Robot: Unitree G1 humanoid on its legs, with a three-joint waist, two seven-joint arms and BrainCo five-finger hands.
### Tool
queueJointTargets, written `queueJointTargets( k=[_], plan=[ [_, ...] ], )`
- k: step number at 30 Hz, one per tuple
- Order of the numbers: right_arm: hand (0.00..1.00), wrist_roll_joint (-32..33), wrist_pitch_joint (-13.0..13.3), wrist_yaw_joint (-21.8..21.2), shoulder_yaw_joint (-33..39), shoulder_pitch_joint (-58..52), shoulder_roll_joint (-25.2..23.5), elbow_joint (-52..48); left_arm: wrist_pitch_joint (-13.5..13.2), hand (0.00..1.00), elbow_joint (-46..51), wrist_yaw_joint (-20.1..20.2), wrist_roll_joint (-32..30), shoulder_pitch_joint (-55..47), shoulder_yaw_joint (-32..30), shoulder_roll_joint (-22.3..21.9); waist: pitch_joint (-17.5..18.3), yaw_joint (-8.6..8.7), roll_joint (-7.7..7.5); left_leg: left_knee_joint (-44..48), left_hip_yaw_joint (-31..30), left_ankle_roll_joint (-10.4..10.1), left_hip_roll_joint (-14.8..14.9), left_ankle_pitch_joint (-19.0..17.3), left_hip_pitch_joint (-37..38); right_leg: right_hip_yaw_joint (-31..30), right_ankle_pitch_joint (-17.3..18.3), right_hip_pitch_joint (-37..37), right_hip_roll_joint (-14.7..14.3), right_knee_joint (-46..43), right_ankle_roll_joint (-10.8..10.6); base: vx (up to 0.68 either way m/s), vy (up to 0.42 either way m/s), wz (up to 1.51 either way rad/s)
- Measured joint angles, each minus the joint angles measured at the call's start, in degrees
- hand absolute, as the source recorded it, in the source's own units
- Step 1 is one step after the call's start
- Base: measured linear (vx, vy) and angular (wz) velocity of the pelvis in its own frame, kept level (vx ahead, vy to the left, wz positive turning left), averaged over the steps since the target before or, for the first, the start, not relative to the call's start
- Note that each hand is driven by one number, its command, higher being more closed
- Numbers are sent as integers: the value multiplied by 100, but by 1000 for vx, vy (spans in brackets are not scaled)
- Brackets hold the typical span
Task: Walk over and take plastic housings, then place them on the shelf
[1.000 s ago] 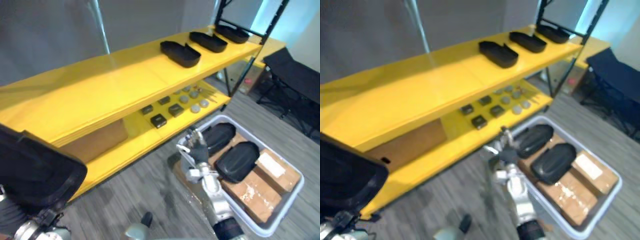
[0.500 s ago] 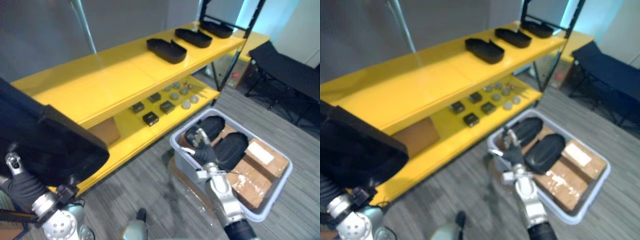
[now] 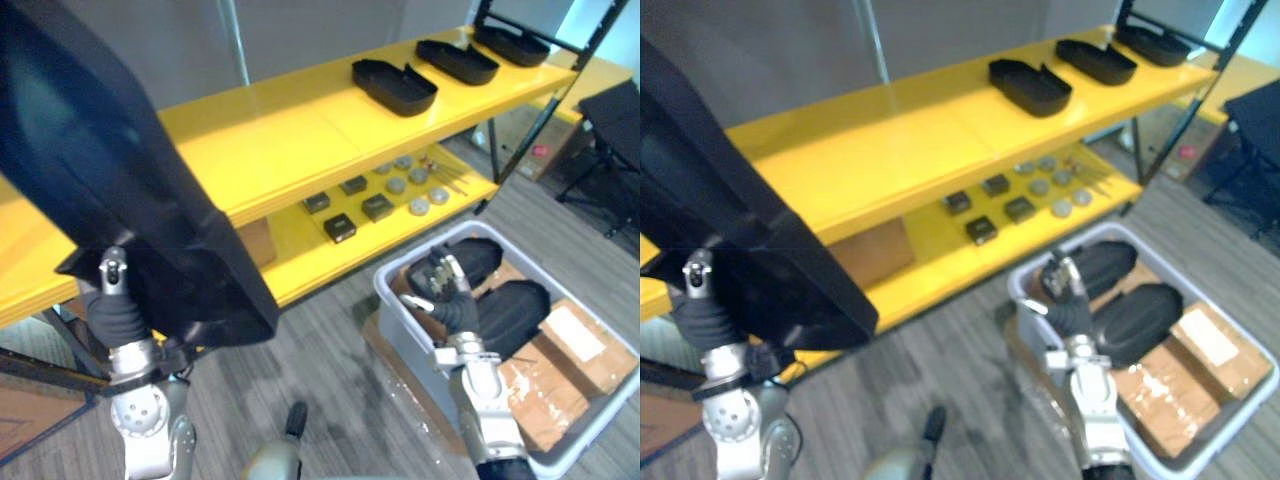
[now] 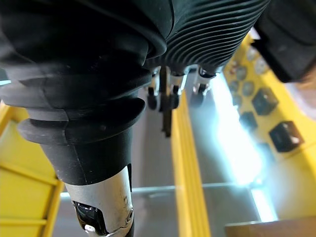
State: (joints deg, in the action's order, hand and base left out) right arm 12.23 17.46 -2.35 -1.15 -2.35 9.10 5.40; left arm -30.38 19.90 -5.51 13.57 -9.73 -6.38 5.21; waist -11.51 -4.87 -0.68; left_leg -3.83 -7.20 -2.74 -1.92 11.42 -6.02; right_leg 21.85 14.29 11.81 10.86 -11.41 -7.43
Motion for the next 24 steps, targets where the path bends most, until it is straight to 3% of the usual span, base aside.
queueJointTargets(
  k=[3,8,11,13,15,16,17,18,19,20,21,24],
  plan=[
    [0,49,14,1,0,-104,-8,1,1,100,0,15,-19,-49,93,-125,-58,137,67,115,255,46,174,-42,-2,14,27,25,-99,-115,47,-133,-47,2],
    [0,46,28,-27,-17,-306,-184,11,5,100,1,-65,-122,-326,77,-135,-110,148,66,503,614,60,224,-231,-39,25,258,32,-11,-386,94,-80,9,3],
    [0,48,194,-16,-12,-314,-354,29,-5,100,33,-60,-276,-407,17,-147,-157,151,17,1209,1048,334,219,-510,-325,250,388,150,219,-437,76,-5,109,38],
    [0,140,236,-3,-7,-312,-431,28,-88,100,173,-47,-296,-424,-184,-153,-123,29,-51,2102,1118,375,44,-1119,-608,331,581,322,414,-528,58,95,119,24],
    [0,147,291,31,-5,-356,-517,23,-115,100,333,-40,-269,-436,-350,-156,-68,-95,-189,2791,1417,582,-94,-1710,-640,368,669,539,592,-694,247,232,190,13],
    [0,86,420,133,-22,-365,-523,25,-171,100,344,-44,-271,-373,-422,-181,-58,-61,-147,2947,1317,574,-188,-2032,-622,83,502,146,859,-1964,631,276,198,37],
    [0,39,470,194,-20,-385,-553,36,-163,100,350,-56,-272,-364,-423,-162,-38,-15,-203,2932,1243,616,-288,-2066,-586,-132,212,-204,1023,-2596,705,267,202,63],
    [0,34,500,254,-9,-378,-584,50,-158,100,359,-63,-278,-367,-431,-116,4,44,-262,2834,1148,645,-373,-2085,-511,-449,-332,-625,1130,-3312,753,287,201,60],
    [0,-47,569,312,-3,-304,-611,73,-124,100,382,-73,-321,-366,-481,-36,-13,81,-324,2623,1057,701,-412,-2112,-299,-782,-903,-939,1139,-3911,629,389,198,46],
    [0,-269,682,377,-3,-140,-614,124,-14,100,385,-155,-325,-367,-533,1,-38,80,-285,2501,947,790,-372,-2130,-74,-876,-591,-1263,1053,-4421,623,361,129,25],
    [0,-308,701,388,-1,-96,-611,134,16,100,385,-186,-325,-365,-555,-2,-41,82,-281,2474,926,783,-350,-2126,1,-871,-528,-1294,1006,-4454,616,355,112,9],
    [0,-362,751,454,47,175,-515,75,199,100,384,-334,-285,-266,-632,60,-32,98,-129,2076,746,694,-164,-2172,544,-787,-15,-1625,519,-3462,560,319,84,20]
  ],
)
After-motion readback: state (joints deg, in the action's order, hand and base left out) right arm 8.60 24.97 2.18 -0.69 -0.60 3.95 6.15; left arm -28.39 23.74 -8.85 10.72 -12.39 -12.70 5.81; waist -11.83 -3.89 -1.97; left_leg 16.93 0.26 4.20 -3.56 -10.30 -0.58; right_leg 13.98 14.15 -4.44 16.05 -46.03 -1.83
